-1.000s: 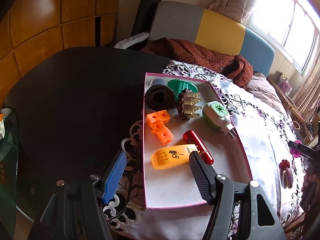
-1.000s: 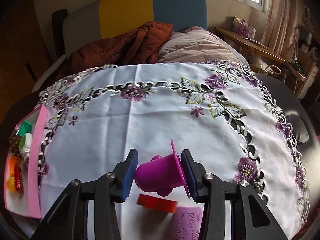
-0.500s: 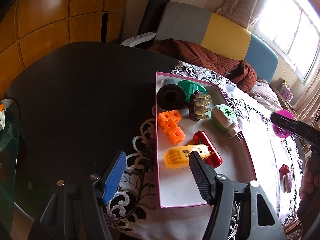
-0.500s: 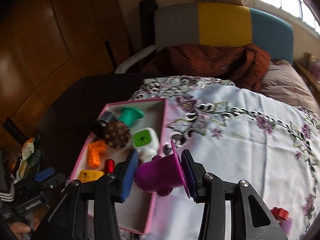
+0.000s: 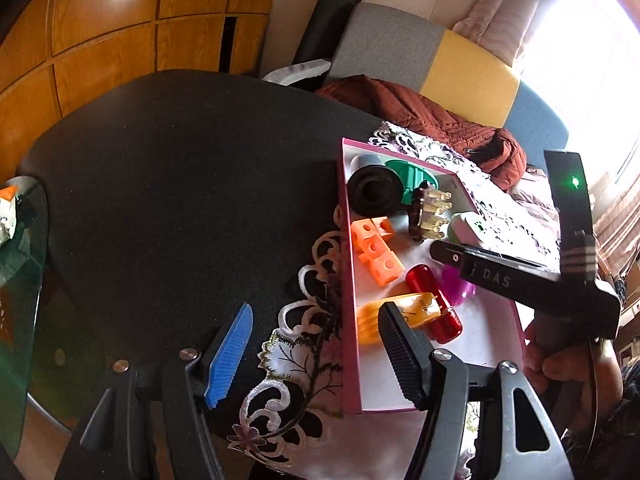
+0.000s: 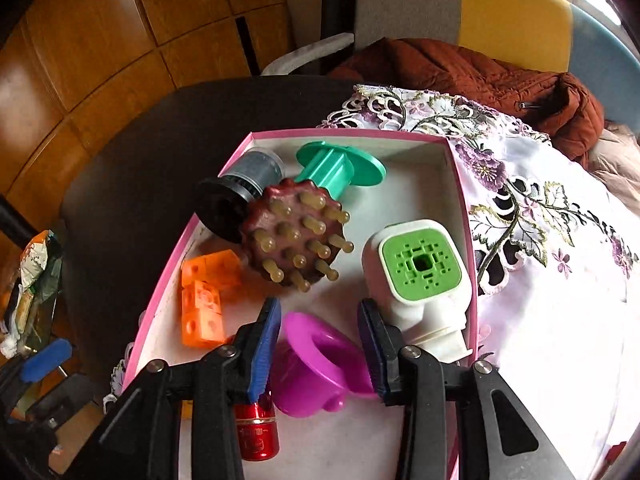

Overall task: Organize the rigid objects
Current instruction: 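Carry the pink cup into the tray and open the right tool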

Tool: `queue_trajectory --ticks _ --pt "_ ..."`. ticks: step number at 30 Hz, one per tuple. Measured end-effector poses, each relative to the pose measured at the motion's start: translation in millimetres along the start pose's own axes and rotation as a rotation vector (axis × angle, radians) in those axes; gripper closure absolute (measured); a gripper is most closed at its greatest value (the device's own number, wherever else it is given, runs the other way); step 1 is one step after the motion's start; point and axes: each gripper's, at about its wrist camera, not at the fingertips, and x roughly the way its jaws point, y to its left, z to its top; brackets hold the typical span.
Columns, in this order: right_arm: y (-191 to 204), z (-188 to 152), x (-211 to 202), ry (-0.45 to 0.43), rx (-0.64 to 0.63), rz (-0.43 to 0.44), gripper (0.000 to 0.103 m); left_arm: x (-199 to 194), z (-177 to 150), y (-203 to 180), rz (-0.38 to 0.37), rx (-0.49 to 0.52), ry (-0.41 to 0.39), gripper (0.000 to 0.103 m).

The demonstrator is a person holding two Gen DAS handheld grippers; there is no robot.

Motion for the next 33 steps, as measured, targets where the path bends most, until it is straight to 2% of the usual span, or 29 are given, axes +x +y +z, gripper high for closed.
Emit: queue_trajectory --ticks 6,13,21,33 --pt "-6 -7 -6 -0.006 0.011 0.017 0.062 1 -1 -3 -0.001 0.008 0.001 0.037" --pt "-4 -12 -20 -0.043 0.015 0.017 0.049 -7 0 -5 0.006 0.016 -0.017 0.037" --pt "-8 -18 -44 -0.096 0.037 0.012 0.045 -13 -1 -11 0.004 0.039 -0.027 0.037" --pt "-18 -35 -73 -0.144 0.051 -0.029 0.032 -18 -4 -20 0.002 0.065 -0.034 0.037"
